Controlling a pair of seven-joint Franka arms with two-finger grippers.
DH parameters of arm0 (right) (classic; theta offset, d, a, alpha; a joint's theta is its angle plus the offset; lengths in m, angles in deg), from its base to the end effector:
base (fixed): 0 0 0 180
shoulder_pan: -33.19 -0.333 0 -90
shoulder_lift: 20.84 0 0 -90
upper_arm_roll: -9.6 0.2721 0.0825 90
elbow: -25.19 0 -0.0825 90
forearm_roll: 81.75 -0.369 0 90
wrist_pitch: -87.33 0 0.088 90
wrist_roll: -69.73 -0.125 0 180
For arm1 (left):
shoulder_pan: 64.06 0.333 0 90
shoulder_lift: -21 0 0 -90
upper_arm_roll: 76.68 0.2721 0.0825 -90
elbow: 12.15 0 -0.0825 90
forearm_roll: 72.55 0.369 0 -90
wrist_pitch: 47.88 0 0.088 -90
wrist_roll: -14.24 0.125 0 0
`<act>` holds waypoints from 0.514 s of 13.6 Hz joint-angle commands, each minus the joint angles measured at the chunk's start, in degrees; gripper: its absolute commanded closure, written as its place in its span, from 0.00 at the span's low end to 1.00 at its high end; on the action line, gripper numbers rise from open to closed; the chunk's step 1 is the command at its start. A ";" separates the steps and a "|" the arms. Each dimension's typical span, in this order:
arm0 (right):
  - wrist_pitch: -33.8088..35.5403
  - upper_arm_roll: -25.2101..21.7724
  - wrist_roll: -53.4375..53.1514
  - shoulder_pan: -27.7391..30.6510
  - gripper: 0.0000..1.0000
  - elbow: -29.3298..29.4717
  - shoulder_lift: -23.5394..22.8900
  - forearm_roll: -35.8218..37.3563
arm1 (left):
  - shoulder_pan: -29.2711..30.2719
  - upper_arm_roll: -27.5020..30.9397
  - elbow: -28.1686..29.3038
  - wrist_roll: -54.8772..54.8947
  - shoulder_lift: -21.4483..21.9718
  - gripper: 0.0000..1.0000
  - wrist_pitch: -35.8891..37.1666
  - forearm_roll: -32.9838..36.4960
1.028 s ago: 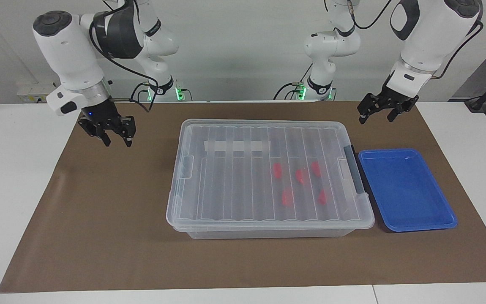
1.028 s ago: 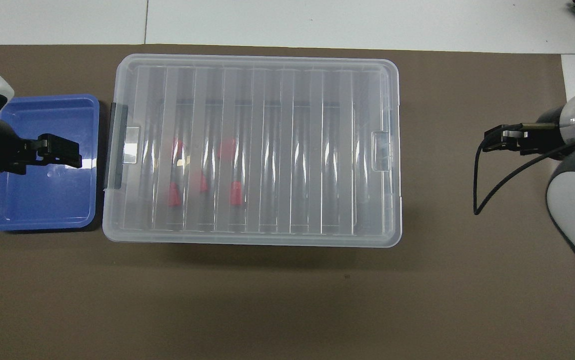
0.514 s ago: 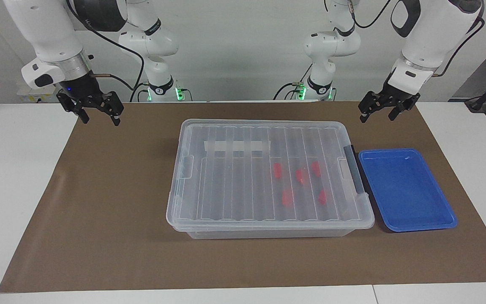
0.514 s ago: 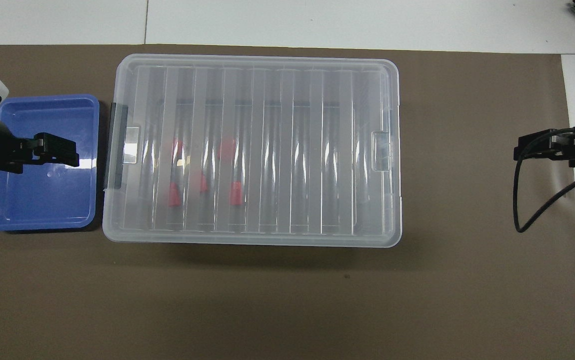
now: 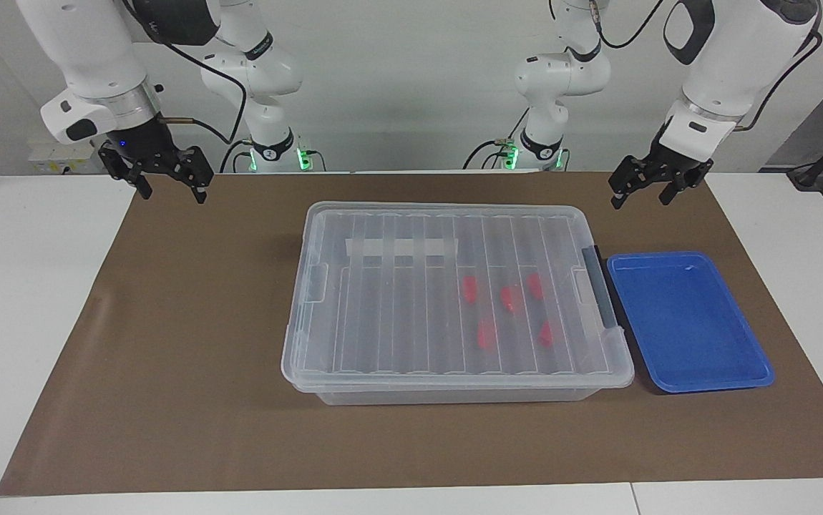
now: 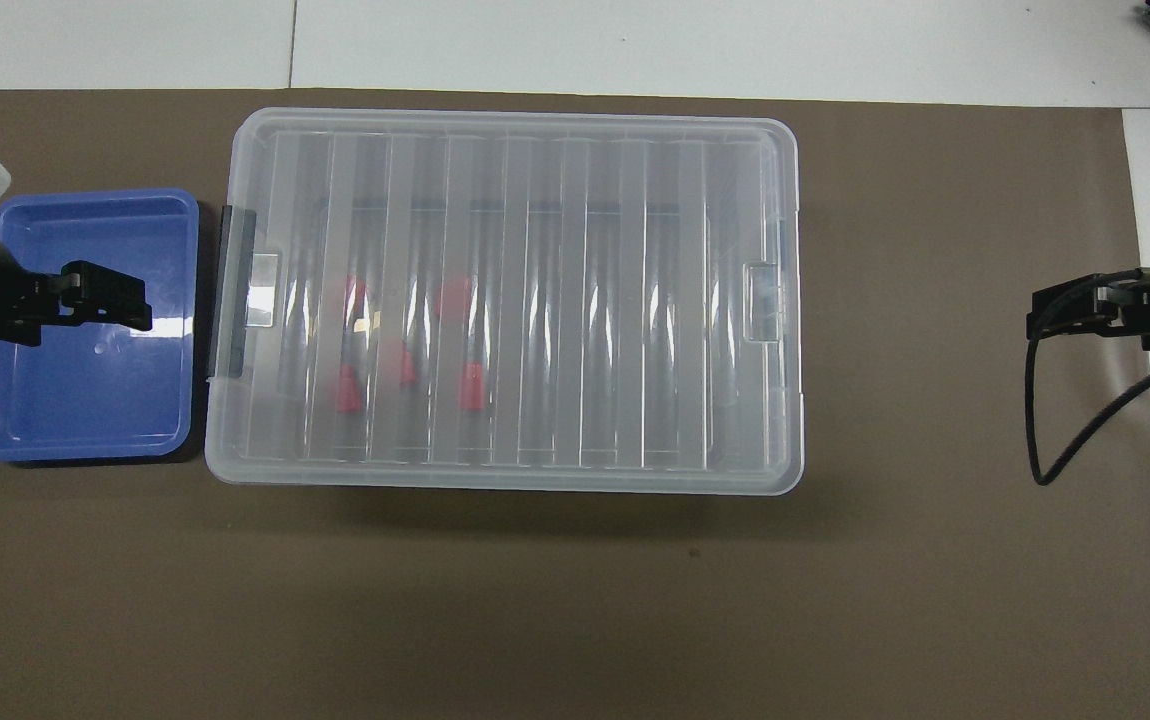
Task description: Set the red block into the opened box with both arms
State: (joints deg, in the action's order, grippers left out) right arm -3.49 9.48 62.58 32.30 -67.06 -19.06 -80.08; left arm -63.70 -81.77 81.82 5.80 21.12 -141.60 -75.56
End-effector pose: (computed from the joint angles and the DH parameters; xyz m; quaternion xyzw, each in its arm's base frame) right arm 0.5324 0.0035 0.5626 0.9983 -0.0555 0.0041 0.0143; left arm 0.5410 -0.0511 0.5378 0.9991 0.0341 -0.0041 0.0258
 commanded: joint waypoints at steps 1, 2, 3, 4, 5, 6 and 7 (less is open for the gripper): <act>1.44 0.55 -0.58 0.01 0.00 0.76 0.15 0.00 | 0.78 -0.36 -1.60 0.53 -0.83 0.00 0.47 -0.68; 1.79 0.99 -0.58 0.01 0.00 0.76 0.23 0.00 | 0.70 -0.36 -1.42 0.62 -0.66 0.00 0.21 -0.25; 2.05 1.00 -0.40 0.01 0.00 0.76 0.24 -0.09 | 0.96 -0.19 -1.85 0.71 -1.00 0.00 0.12 -0.24; 2.05 1.00 -0.32 0.01 0.00 0.67 0.32 -0.26 | 0.96 0.43 -2.21 0.71 -2.05 0.00 0.29 0.28; 2.05 1.00 -0.31 0.01 0.00 0.41 0.32 -0.96 | 0.87 0.34 -3.86 0.71 -4.06 0.00 1.16 0.37; 2.05 1.00 -0.31 0.01 0.00 0.32 0.41 -1.23 | 0.61 0.00 -7.10 0.71 -5.91 0.00 2.91 0.37; 1.97 1.00 -0.31 0.01 0.00 0.32 0.41 -1.32 | 0.52 -0.10 -8.44 0.62 -6.19 0.00 4.15 0.37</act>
State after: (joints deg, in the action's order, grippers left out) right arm -2.49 10.20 62.58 32.03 -66.85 -19.06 -80.52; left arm -63.55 -81.25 79.53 5.95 18.68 -141.07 -75.52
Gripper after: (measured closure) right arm 0.000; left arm 0.000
